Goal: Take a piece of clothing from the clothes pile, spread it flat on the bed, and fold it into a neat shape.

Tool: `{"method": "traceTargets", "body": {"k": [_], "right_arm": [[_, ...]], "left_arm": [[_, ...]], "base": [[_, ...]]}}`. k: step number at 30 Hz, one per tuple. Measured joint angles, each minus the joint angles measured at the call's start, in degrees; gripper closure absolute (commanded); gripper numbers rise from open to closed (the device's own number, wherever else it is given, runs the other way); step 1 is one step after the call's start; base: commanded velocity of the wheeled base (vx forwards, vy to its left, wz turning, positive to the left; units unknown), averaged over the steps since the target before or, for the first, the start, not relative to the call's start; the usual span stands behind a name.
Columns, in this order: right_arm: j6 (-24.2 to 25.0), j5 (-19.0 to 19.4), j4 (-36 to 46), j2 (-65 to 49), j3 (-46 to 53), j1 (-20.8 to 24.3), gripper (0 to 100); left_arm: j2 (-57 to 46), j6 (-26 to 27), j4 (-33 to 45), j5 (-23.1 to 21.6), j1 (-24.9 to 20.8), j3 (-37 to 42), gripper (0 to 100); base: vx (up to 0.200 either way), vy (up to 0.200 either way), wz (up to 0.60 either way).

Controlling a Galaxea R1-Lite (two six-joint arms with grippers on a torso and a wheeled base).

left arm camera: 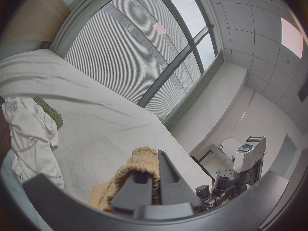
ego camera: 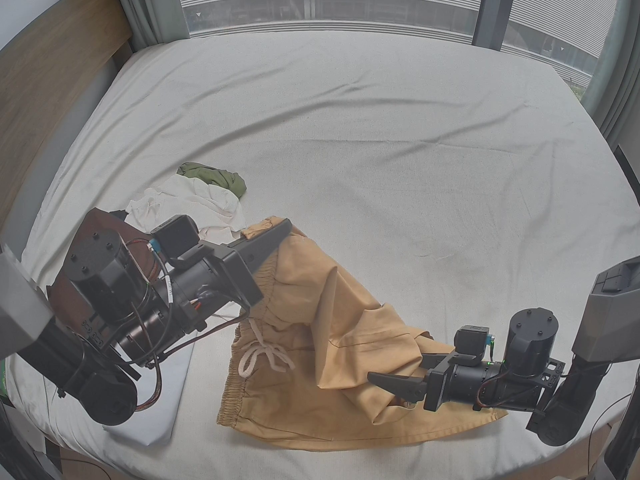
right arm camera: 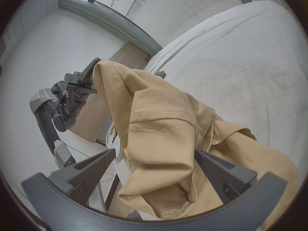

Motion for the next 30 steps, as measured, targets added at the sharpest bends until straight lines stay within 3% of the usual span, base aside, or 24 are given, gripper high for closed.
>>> {"method": "traceTargets", "body": {"k": [3,4,25,30], "right_arm": [[0.0,-0.09,-0.02,0.09,0.0,-0.09,0],[-0.01,-0.17,0.0,0.06,0.0,-0.16,100],[-0.52,-0.3,0.27,-6.03,-0.3,-3.23,100],[-0.59,-0.26,3.56,-9.36,-0.72,-4.61,100]], "left_arm": [[0.0,0.04,0.02,0.0,0.2,-0.13,100],[0.02,0.04,0.02,0.0,0.24,-0.16,100],[1.33,0.39,-0.13,0.01,1.57,-0.11,100],[1.38,0.41,-0.3,0.01,1.49,-0.16,100]], "base": [[0.0,0.0,0.0],[0.0,0.0,0.0],[0.0,0.0,0.0],[0.0,0.0,0.0]]}}
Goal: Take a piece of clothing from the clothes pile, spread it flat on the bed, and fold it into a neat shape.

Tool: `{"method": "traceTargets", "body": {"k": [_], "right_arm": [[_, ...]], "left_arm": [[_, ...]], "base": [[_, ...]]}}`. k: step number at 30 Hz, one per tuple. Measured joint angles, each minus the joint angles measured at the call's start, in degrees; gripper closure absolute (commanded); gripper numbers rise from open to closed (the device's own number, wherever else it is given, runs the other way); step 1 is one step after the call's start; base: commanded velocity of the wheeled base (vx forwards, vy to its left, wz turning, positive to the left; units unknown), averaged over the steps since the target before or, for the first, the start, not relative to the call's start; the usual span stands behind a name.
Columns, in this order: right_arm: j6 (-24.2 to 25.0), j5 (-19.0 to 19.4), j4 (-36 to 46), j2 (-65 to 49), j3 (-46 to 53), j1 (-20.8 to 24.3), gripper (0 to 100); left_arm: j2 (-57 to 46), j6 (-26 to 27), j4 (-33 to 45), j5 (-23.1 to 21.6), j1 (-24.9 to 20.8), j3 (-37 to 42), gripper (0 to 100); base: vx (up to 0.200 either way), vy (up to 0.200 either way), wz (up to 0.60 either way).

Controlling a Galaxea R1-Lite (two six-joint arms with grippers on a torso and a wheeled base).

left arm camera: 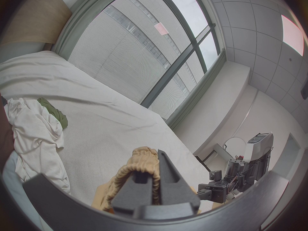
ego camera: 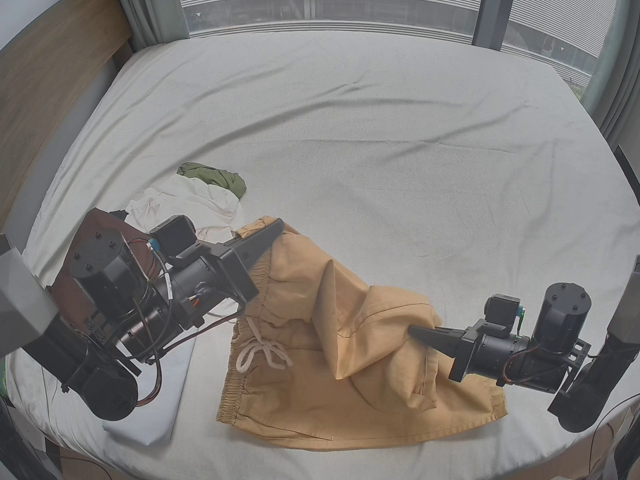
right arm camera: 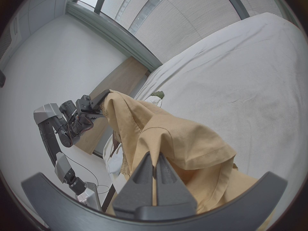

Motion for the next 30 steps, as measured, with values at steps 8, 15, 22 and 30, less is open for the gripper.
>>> {"method": "traceTargets", "body": {"k": [8,15,22,30], "right_arm": [[-1.88,-0.02,10.86,-5.38,-1.4,-2.41,100],[-4.27,-0.07,13.06,-6.6,-1.34,-3.06,100],[-5.08,0.0,11.81,-3.01,0.02,-0.27,100],[-5.36,0.77,5.66,0.49,2.13,1.83,0]], "left_arm": [[0.45,0.09,0.06,0.0,-0.05,0.29,100],[0.87,0.49,0.09,-0.04,-0.2,1.27,100],[2.05,3.39,0.12,-0.09,-0.27,2.39,100],[2.68,3.58,0.11,-0.09,-0.24,2.41,100]], "base": [[0.0,0.0,0.0],[0.0,0.0,0.0],[0.0,0.0,0.0],[0.0,0.0,0.0]]}}
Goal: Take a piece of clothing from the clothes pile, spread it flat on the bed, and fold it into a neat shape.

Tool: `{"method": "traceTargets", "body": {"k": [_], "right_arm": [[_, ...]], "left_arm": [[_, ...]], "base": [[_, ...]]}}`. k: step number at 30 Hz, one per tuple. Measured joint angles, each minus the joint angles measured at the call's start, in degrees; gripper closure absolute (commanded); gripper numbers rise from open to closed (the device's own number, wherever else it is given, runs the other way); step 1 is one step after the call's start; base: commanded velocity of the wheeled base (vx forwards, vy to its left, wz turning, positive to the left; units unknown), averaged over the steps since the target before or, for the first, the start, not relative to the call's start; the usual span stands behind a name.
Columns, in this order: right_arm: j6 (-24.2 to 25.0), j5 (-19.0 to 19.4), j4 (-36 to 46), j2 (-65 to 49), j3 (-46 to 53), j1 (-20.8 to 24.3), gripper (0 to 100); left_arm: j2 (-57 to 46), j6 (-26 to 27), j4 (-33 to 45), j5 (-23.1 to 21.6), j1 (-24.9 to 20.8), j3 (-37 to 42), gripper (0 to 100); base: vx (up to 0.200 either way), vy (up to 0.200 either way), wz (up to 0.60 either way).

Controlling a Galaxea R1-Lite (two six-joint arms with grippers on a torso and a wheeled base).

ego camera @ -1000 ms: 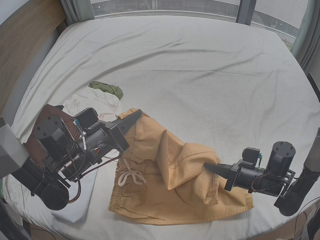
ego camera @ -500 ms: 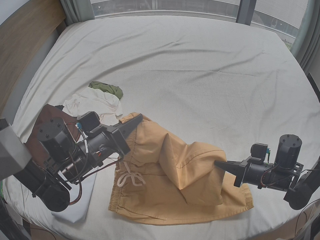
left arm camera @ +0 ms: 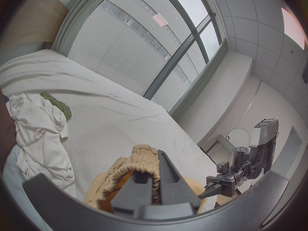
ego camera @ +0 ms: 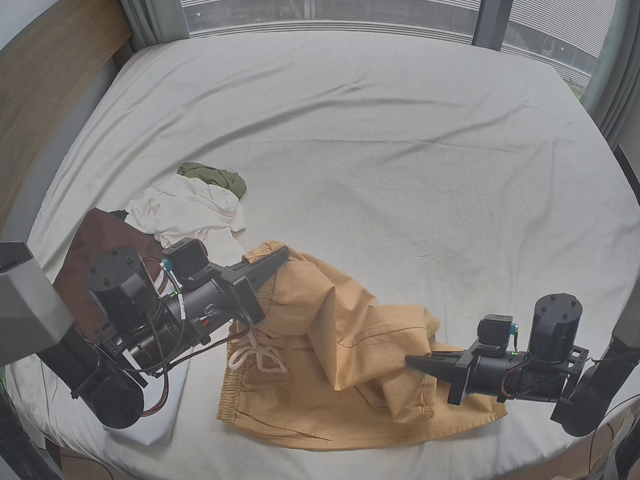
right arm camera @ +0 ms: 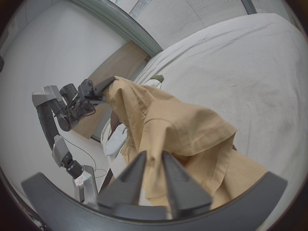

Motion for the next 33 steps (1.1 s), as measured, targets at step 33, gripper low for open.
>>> {"method": "traceTargets", "body": {"k": [33], "right_arm": [[4.44,2.19,-8.86,8.19,-1.13,-7.58,0]], "left_arm": [[0.11,0.0,-0.07,0.0,0.22,-0.3,100]], "base": [[0.0,0.0,0.0]]}}
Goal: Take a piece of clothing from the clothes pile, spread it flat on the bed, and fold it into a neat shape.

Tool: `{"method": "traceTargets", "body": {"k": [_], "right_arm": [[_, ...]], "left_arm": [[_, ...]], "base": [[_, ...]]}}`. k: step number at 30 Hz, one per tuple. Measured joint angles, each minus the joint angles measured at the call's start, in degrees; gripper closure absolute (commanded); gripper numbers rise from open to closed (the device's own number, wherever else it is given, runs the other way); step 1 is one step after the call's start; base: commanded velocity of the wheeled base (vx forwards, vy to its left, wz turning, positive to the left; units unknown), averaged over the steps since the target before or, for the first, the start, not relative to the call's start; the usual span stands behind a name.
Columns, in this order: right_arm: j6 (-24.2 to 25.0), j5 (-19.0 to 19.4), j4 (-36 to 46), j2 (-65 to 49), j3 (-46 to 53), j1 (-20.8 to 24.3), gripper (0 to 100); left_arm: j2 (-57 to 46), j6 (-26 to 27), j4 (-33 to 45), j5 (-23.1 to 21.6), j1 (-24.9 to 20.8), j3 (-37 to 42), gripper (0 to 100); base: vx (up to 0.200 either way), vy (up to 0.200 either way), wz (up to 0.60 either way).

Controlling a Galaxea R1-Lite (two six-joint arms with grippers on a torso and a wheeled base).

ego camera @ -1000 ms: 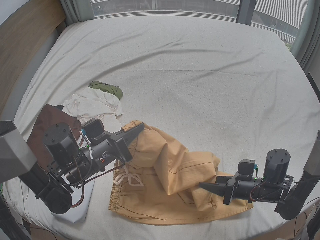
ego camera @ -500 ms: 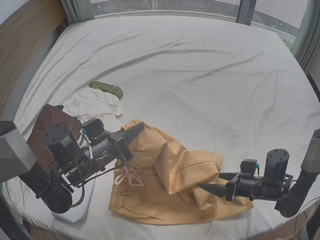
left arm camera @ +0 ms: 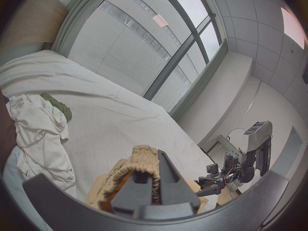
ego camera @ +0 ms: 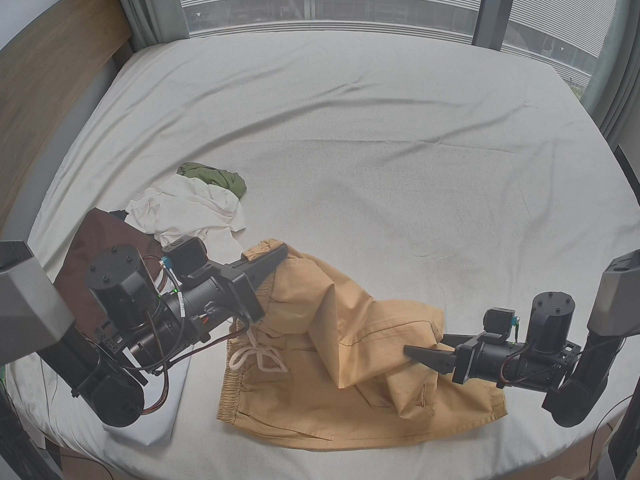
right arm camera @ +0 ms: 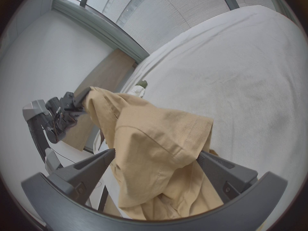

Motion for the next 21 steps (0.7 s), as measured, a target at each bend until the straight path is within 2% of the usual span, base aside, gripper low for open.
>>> {"method": "traceTargets", "body": {"k": [9,21], "right_arm": [[5.86,3.72,-0.5,0.41,-0.3,-0.02,0],[10.54,8.86,-0.52,-4.33,0.02,-0.13,0]], "left_arm": [[-0.11,0.0,0.0,0.0,0.06,-0.22,100],[0.05,0.0,0.0,0.0,0.22,-0.27,100]], "base": [[0.0,0.0,0.0],[0.0,0.0,0.0]]}}
